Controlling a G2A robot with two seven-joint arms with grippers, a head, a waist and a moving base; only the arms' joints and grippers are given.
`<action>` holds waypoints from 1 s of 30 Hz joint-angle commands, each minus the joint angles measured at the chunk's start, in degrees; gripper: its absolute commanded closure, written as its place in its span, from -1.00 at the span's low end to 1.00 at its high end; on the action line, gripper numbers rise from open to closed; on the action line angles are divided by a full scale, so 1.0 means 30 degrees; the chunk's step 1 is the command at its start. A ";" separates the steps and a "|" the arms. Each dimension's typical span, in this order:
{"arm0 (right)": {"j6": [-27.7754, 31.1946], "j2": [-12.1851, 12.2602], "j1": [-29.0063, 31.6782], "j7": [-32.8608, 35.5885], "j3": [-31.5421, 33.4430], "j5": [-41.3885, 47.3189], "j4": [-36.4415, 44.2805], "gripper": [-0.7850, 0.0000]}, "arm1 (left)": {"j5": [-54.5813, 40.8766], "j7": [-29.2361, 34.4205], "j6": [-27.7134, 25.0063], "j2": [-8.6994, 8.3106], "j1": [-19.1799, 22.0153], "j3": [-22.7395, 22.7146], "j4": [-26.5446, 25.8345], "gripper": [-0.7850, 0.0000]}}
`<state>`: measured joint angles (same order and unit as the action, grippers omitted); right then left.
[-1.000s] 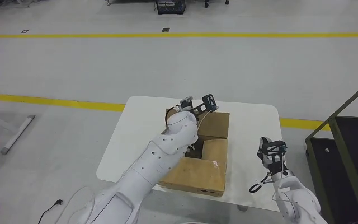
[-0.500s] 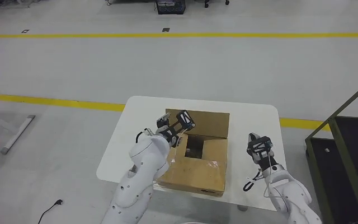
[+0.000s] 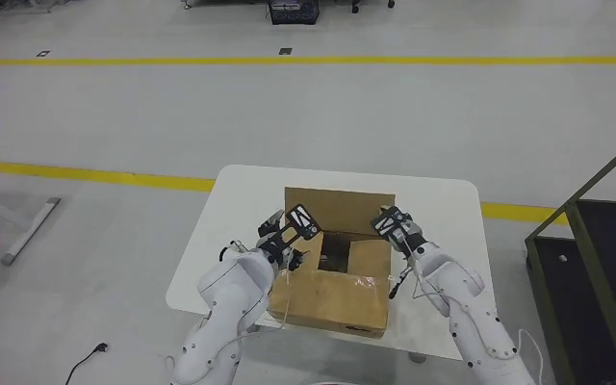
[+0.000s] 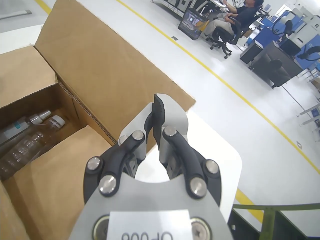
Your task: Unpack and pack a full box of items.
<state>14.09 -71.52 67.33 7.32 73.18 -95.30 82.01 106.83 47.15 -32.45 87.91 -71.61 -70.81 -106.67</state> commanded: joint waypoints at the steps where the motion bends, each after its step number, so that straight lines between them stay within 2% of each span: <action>1: -0.0077 -0.0153 -0.0779 0.0126 -0.0431 0.0595 -0.0962 1.00 | -0.0002 0.0004 0.0002 0.0001 0.0003 0.0001 0.0005 -1.00; 13: -0.0113 -0.0845 -0.3362 0.2659 -0.1483 0.4584 -0.4577 1.00 | -0.0002 0.0004 0.0002 0.0001 0.0003 0.0001 0.0005 -1.00; 17: -0.0181 -0.0903 -0.3606 0.2456 -0.1400 0.5154 -0.4732 1.00 | -0.0002 0.0004 0.0002 0.0001 0.0003 0.0001 0.0005 -1.00; 19: 0.0426 -0.0819 -0.3441 0.2015 -0.1030 0.5576 -0.4132 1.00 | -0.0002 0.0004 0.0002 0.0001 0.0003 0.0001 0.0005 -1.00; 25: 0.2915 -0.0055 -0.1025 0.1747 0.1521 0.5478 -0.0346 1.00 | -0.0763 -0.0695 -0.0425 -0.0053 -0.0137 0.0610 0.0333 -1.00; 30: 0.4272 0.0633 0.2267 0.1150 0.4526 0.4683 0.2856 1.00 | -0.4223 0.0200 -0.2379 -0.0066 0.0096 0.0632 0.1095 -1.00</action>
<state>26.57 -69.87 72.14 11.35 85.06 -81.12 89.12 97.55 47.04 -37.92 87.71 -71.55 -68.82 -103.98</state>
